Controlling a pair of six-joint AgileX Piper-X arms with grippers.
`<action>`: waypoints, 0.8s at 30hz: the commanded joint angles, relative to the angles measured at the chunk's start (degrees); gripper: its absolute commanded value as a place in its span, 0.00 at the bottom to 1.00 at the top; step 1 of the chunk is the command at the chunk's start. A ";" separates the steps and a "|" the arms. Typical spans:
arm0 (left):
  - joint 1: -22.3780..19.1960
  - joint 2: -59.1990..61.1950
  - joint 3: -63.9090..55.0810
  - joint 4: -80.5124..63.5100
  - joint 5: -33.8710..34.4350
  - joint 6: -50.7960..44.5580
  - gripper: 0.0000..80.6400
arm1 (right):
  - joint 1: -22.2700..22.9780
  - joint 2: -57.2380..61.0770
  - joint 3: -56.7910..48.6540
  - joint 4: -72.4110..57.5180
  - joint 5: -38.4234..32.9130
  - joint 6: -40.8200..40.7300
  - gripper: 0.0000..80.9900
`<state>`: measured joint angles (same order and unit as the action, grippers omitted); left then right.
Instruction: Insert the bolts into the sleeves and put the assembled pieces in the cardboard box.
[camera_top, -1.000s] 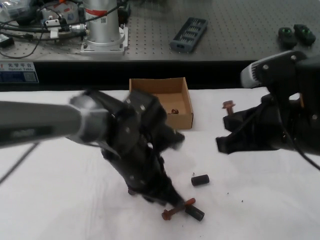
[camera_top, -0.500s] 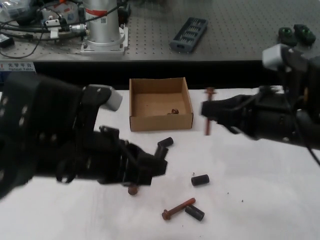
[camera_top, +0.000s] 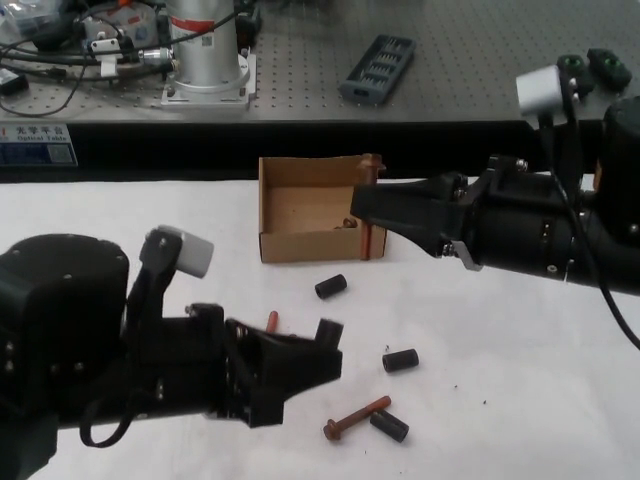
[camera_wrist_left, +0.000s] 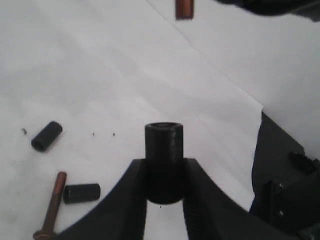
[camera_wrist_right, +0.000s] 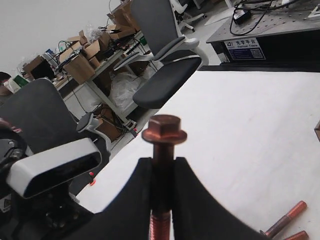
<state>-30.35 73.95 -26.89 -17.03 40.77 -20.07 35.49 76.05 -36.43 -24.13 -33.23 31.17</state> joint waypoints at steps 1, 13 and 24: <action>-0.23 -0.15 -0.07 -8.47 -0.42 -2.63 0.00 | 0.29 0.14 0.82 -0.77 -0.82 0.15 0.05; -0.23 1.92 0.27 -8.73 4.93 -2.74 0.00 | 0.69 0.14 4.85 -9.77 -1.17 6.34 0.05; -0.23 4.36 0.32 -8.73 2.85 -2.59 0.00 | 2.32 1.39 4.85 -9.73 -0.89 6.10 0.05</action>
<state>-30.35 78.27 -26.58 -24.62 45.14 -22.32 37.70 78.51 -31.56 -32.97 -33.68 37.35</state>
